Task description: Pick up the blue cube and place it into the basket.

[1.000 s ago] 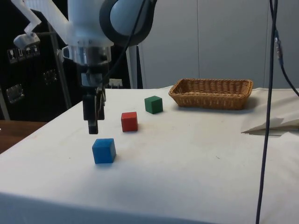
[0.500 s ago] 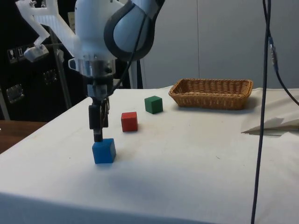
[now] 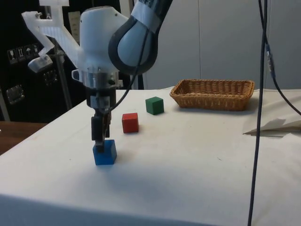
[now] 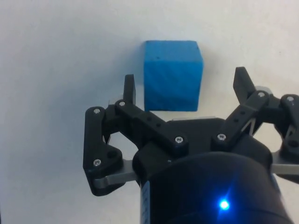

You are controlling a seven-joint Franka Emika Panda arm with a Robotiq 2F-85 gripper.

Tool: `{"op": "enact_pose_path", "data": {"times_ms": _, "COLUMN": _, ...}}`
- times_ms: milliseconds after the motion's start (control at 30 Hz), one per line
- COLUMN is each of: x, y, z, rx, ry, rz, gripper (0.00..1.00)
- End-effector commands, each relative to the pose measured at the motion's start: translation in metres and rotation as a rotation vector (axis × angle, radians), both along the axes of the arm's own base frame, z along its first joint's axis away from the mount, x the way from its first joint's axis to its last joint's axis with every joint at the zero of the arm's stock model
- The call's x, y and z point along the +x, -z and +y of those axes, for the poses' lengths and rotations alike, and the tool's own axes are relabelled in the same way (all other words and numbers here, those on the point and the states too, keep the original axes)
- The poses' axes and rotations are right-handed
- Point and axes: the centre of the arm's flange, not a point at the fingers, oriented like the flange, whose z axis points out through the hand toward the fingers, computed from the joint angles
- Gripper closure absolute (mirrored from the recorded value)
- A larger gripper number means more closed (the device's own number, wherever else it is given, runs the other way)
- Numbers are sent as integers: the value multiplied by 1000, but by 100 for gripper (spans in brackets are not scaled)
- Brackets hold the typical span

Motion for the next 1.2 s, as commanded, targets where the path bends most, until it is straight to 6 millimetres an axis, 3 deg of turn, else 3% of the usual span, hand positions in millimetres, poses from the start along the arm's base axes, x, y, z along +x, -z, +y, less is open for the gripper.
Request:
{"op": "enact_pose_path", "data": {"times_ms": 0, "x": 1, "y": 2, "z": 3, "rx": 0, "ry": 2, "rz": -11, "gripper": 0}}
{"op": "enact_pose_path", "data": {"times_ms": 1167, "x": 0, "y": 18, "z": 4, "rx": -7, "ry": -1, "rz": 26, "gripper": 0}}
